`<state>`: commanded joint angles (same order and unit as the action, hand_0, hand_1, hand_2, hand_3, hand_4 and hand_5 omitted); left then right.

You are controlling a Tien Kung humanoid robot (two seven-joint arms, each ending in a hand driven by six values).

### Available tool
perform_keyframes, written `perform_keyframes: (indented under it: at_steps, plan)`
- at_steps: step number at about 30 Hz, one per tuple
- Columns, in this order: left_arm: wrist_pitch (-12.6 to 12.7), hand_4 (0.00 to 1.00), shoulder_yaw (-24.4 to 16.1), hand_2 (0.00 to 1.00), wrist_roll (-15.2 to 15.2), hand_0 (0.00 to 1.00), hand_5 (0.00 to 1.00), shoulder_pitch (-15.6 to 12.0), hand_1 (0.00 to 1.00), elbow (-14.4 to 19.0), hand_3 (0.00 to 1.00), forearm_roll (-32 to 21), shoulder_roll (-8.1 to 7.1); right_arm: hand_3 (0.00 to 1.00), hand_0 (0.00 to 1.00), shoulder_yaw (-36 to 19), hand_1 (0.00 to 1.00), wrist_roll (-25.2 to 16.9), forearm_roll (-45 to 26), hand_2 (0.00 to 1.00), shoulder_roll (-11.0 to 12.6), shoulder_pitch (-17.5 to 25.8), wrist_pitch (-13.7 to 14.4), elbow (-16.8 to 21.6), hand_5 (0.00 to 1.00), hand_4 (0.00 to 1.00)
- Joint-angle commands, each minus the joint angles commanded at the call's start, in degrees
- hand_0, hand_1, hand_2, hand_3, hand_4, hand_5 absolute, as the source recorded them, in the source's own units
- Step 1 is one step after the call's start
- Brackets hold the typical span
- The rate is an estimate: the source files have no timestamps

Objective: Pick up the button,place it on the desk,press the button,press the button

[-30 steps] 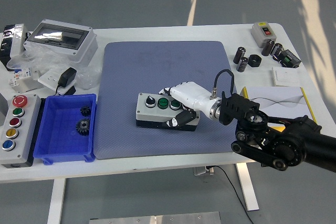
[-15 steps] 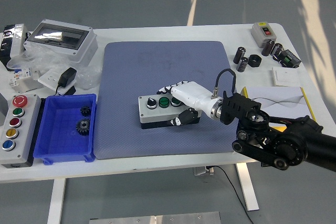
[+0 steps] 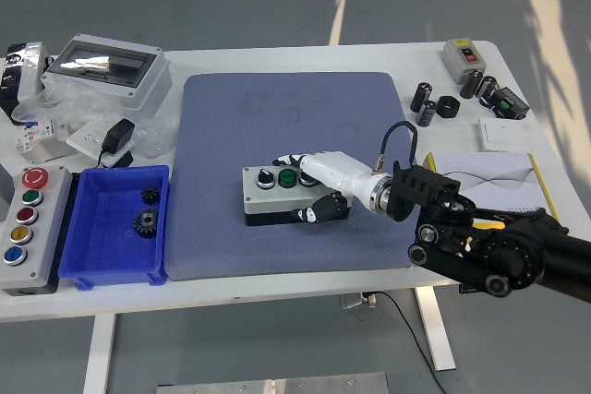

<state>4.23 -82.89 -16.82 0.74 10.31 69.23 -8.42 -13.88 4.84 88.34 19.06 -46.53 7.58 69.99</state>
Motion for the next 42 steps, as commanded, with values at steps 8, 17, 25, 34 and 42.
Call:
perform_keyframes:
  at_steps: [8, 17, 25, 34, 42]
  plan:
    - [-0.18, 0.628, -0.16, 0.543, 0.20, 0.625, 0.202, -0.02, 0.583, 0.00, 0.612, 0.18, 0.08, 0.998, 0.940, -0.07, 0.903, 0.36, 0.71, 0.916, 0.17, 0.13, 0.45, -0.03, 0.016, 0.583]
    - [-0.58, 0.624, -0.53, 0.542, 0.51, 0.624, 0.196, -0.09, 0.582, 0.00, 0.610, 0.48, 0.14, 0.998, 0.936, -0.36, 0.908, 1.36, 2.05, 0.923, 0.46, 0.23, -0.13, 0.80, 0.014, 0.582]
    - [-1.03, 0.619, -0.64, 0.540, 0.85, 0.624, 0.186, -0.13, 0.579, 0.00, 0.608, 0.49, 0.12, 0.998, 0.969, -0.85, 0.959, 2.28, 2.52, 0.988, 0.89, 0.35, -0.83, 1.90, 0.049, 0.657]
    - [-1.59, 0.619, -0.74, 0.540, 1.20, 0.625, 0.181, -0.22, 0.578, 0.00, 0.608, 0.46, 0.15, 0.998, 0.998, -1.29, 0.998, 2.58, 1.93, 0.998, 0.99, 0.76, -1.08, 2.17, 0.073, 0.728]
    - [-2.16, 0.608, -0.90, 0.539, 1.59, 0.626, 0.162, -0.20, 0.571, 0.00, 0.605, 0.49, 0.20, 0.998, 0.998, -2.10, 0.998, 2.50, 0.86, 0.998, 1.58, 1.10, -1.58, 3.27, 0.097, 0.778]
